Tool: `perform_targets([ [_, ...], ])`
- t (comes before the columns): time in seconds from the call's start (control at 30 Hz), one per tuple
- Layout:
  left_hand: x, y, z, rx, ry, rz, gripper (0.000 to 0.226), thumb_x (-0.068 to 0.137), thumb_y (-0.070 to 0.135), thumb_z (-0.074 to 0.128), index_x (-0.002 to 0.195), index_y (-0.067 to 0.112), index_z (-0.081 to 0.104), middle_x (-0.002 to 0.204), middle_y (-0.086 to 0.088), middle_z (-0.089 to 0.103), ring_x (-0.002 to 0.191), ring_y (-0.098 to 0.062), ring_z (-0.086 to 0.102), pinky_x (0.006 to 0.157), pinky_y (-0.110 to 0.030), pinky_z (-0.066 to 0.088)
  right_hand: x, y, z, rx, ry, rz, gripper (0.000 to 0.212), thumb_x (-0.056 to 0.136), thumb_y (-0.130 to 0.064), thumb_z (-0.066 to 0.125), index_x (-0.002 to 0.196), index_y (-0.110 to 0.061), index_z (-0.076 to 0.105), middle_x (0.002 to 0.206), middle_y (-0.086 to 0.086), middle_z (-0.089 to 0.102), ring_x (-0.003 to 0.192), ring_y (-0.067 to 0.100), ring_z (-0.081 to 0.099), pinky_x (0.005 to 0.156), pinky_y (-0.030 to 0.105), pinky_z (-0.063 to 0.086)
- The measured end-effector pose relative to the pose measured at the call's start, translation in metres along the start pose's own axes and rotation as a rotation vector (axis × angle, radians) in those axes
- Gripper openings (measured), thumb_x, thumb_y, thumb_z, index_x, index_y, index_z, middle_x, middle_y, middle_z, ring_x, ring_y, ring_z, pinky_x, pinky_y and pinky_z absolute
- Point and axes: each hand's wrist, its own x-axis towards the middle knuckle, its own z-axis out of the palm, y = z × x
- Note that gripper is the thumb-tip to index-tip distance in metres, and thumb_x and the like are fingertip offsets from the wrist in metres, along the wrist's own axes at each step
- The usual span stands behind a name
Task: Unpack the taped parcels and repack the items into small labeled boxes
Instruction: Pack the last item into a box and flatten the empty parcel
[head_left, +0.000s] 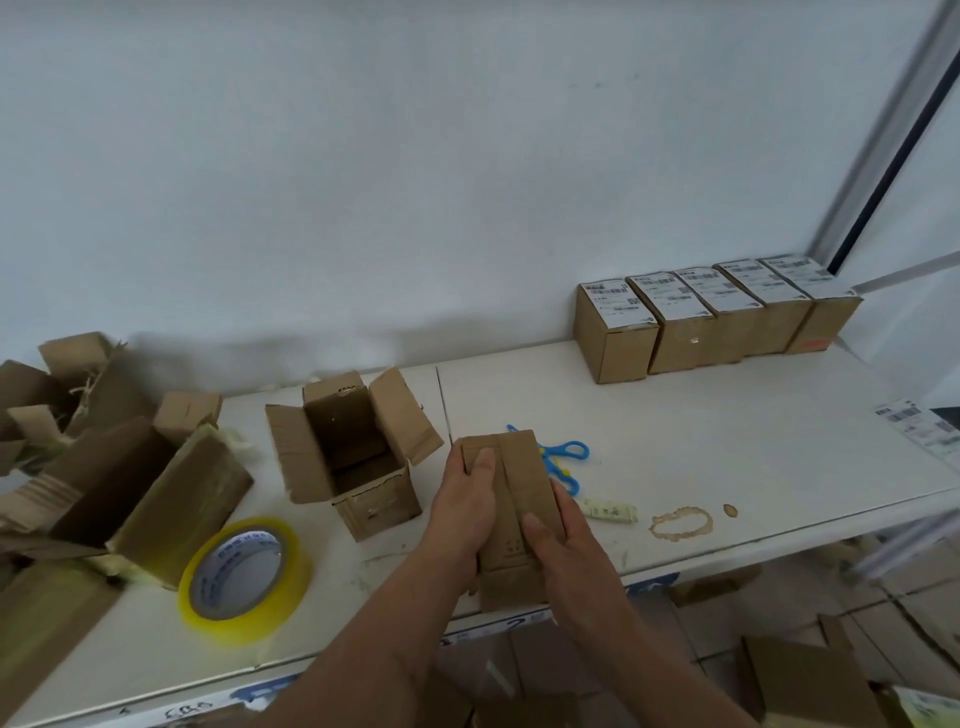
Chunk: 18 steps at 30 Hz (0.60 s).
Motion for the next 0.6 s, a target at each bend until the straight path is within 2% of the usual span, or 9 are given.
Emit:
perform_targets([
  [0.07,-0.001,0.001,-0.004,-0.033,-0.011,-0.042,0.042,0.100,0.050,0.043,0.138,0.032,0.043,0.125,-0.004,0.057,0.105,-0.024,0.061,0.087,-0.045,0.057,0.001,0.000,-0.003,-0.033,-0.019,0.004,0.065,0.098,-0.050,0.045,0.154,-0.037,0.015,0.146,-0.005,0.043,0.120,0.013,0.049,0.104,0.038,0.045],
  [0.17,-0.009,0.004,-0.013,0.063,0.000,-0.007,0.050,0.100,0.052,0.043,0.145,0.029,0.041,0.138,0.001,0.051,0.117,-0.018,0.053,0.094,-0.038,0.048,0.001,-0.005,-0.012,-0.006,0.023,0.024,0.070,0.092,-0.057,0.051,0.152,-0.040,0.020,0.146,-0.005,0.044,0.126,0.021,0.050,0.104,0.046,0.044],
  [0.23,-0.022,0.009,-0.027,0.202,-0.001,0.083,0.044,0.102,0.049,0.042,0.141,0.028,0.046,0.134,0.006,0.051,0.113,-0.012,0.048,0.087,-0.031,0.040,-0.002,-0.013,-0.016,-0.026,0.065,-0.015,0.067,0.090,-0.060,0.052,0.148,-0.039,0.026,0.144,-0.005,0.045,0.124,0.020,0.050,0.101,0.045,0.045],
  [0.3,-0.040,0.013,-0.048,0.494,0.027,0.220,0.037,0.102,0.046,0.041,0.132,0.029,0.054,0.121,0.009,0.058,0.103,-0.007,0.051,0.082,-0.027,0.040,-0.009,-0.025,-0.016,-0.088,0.106,-0.096,0.061,0.093,-0.055,0.051,0.147,-0.036,0.029,0.145,-0.005,0.042,0.125,0.017,0.047,0.102,0.043,0.045],
  [0.37,-0.058,0.018,-0.075,0.876,0.111,0.374,0.033,0.102,0.047,0.039,0.123,0.030,0.059,0.110,0.009,0.065,0.092,-0.005,0.056,0.079,-0.026,0.045,-0.019,-0.035,-0.012,-0.216,0.163,-0.221,0.055,0.097,-0.046,0.050,0.146,-0.032,0.030,0.146,-0.004,0.038,0.124,0.011,0.041,0.102,0.040,0.042],
  [0.43,-0.071,0.020,-0.105,1.135,0.196,0.473,0.032,0.103,0.047,0.037,0.116,0.031,0.060,0.110,0.008,0.066,0.090,-0.009,0.059,0.079,-0.030,0.049,-0.033,-0.045,-0.007,-0.362,0.207,-0.393,0.048,0.099,-0.039,0.049,0.143,-0.028,0.035,0.145,-0.004,0.037,0.124,0.009,0.037,0.104,0.037,0.038],
  [0.5,-0.080,0.021,-0.137,1.245,0.244,0.501,0.034,0.103,0.045,0.034,0.119,0.029,0.059,0.114,0.007,0.064,0.098,-0.016,0.061,0.081,-0.035,0.050,-0.048,-0.053,0.005,-0.547,0.228,-0.615,0.040,0.099,-0.036,0.046,0.137,-0.022,0.044,0.144,-0.003,0.040,0.128,0.010,0.034,0.105,0.033,0.033],
  [0.6,-0.086,0.011,-0.188,1.305,0.303,0.538,0.036,0.103,0.045,0.035,0.127,0.031,0.058,0.124,0.009,0.061,0.107,-0.015,0.060,0.082,-0.032,0.049,-0.068,-0.060,0.040,-0.735,0.188,-0.897,0.035,0.096,-0.040,0.040,0.123,-0.022,0.055,0.134,-0.004,0.050,0.125,0.010,0.040,0.102,0.029,0.033],
])
